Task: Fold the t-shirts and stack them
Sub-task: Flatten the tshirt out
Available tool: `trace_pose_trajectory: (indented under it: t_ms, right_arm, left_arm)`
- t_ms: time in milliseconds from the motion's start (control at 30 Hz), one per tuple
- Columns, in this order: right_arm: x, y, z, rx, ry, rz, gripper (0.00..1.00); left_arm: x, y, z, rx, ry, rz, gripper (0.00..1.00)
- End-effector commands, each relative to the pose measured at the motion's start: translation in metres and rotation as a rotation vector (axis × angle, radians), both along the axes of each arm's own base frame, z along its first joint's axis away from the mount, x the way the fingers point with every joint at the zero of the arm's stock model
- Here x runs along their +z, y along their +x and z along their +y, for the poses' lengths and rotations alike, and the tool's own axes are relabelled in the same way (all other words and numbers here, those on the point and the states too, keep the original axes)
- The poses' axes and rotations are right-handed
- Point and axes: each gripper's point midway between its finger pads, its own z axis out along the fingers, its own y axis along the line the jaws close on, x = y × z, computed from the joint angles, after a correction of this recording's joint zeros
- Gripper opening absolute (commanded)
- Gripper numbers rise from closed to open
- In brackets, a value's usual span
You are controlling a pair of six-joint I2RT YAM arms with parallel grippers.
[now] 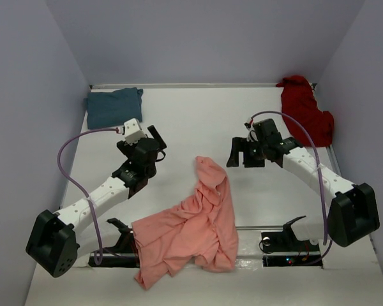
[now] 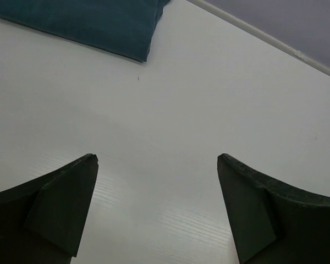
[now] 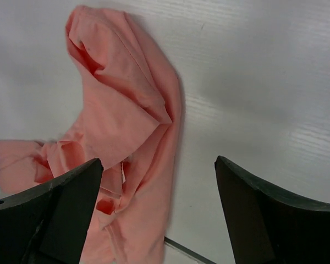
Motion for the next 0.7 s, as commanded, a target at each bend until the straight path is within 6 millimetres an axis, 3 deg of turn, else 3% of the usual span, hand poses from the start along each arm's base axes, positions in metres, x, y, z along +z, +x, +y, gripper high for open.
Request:
trace_pose_trajectory:
  t_ms: [0, 100, 667]
  right_arm:
    - [-0.002, -0.004, 0.025, 0.035, 0.165, -0.013, 0.88]
    - [-0.019, -0.012, 0.027, 0.037, 0.185, 0.033, 0.87]
    - [-0.060, -0.010, 0.062, 0.079, 0.286, 0.115, 0.81]
  left_arm:
    - [0.025, 0.009, 0.001, 0.035, -0.028, -0.057, 0.99]
    - [0.026, 0.009, 0.001, 0.034, -0.032, -0.059, 0.99]
    - [0.024, 0.011, -0.001, 0.024, -0.027, -0.051, 0.99]
